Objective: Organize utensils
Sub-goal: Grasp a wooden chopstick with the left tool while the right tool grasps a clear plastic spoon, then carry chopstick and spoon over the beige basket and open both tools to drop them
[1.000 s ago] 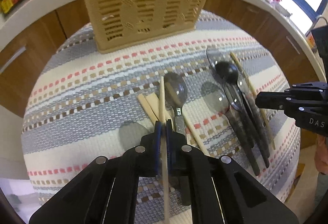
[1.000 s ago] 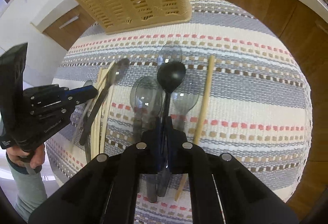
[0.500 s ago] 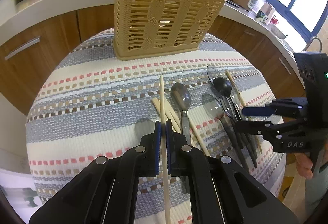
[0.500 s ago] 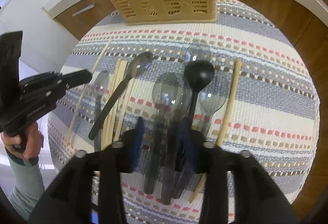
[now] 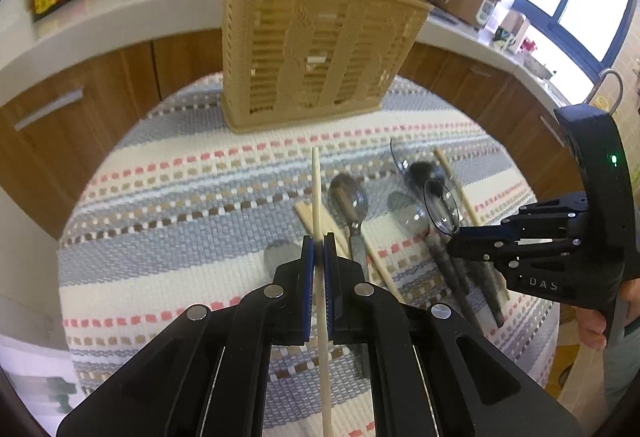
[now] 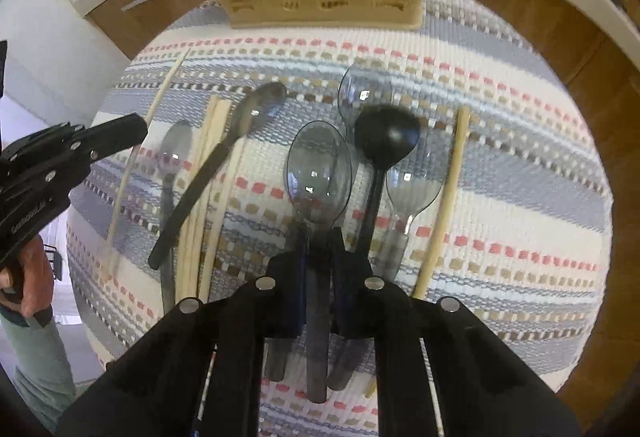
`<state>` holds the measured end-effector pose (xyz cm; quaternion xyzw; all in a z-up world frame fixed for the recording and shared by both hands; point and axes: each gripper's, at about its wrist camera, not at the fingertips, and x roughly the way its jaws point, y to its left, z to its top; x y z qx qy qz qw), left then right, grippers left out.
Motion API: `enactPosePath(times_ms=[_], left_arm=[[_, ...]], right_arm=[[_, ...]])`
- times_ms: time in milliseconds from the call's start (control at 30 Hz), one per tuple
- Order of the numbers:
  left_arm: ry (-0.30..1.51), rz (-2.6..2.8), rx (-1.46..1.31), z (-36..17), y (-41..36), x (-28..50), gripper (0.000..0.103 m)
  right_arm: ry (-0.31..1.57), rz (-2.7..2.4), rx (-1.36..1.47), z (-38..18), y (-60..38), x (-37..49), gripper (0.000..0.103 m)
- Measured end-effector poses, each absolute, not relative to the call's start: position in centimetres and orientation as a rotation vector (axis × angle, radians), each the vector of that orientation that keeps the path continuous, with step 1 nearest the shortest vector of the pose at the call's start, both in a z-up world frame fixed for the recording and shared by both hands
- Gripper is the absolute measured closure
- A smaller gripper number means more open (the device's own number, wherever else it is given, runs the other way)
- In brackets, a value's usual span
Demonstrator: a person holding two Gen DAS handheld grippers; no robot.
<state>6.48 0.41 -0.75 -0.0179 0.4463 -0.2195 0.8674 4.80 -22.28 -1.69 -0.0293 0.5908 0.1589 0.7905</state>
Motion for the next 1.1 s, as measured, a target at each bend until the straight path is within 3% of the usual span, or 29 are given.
enactPosePath(times_ms=[333, 567, 800, 1100], left_arm=[[0.768, -0.511, -0.097, 5.3, 1.0, 5.7, 0.1], [0.809, -0.524, -0.097, 4.2, 0.3, 6.0, 0.1], [0.827, -0.529, -0.09, 3.2, 0.5, 5.8, 0.1], [0.631, -0.524, -0.109, 8.2, 1.2, 5.0, 0.1]], right_arm=[[1.217, 0.445, -0.012, 2.2, -24.7, 4.6, 0.093], [1.338, 0.449, 0.096, -2.1, -25.7, 6.5, 0.093], [1.318, 0.463, 0.146, -1.5, -27.4, 5.9, 0.093], [0.95, 0.657, 0.177, 8.3, -30.4, 3.1, 0.093]])
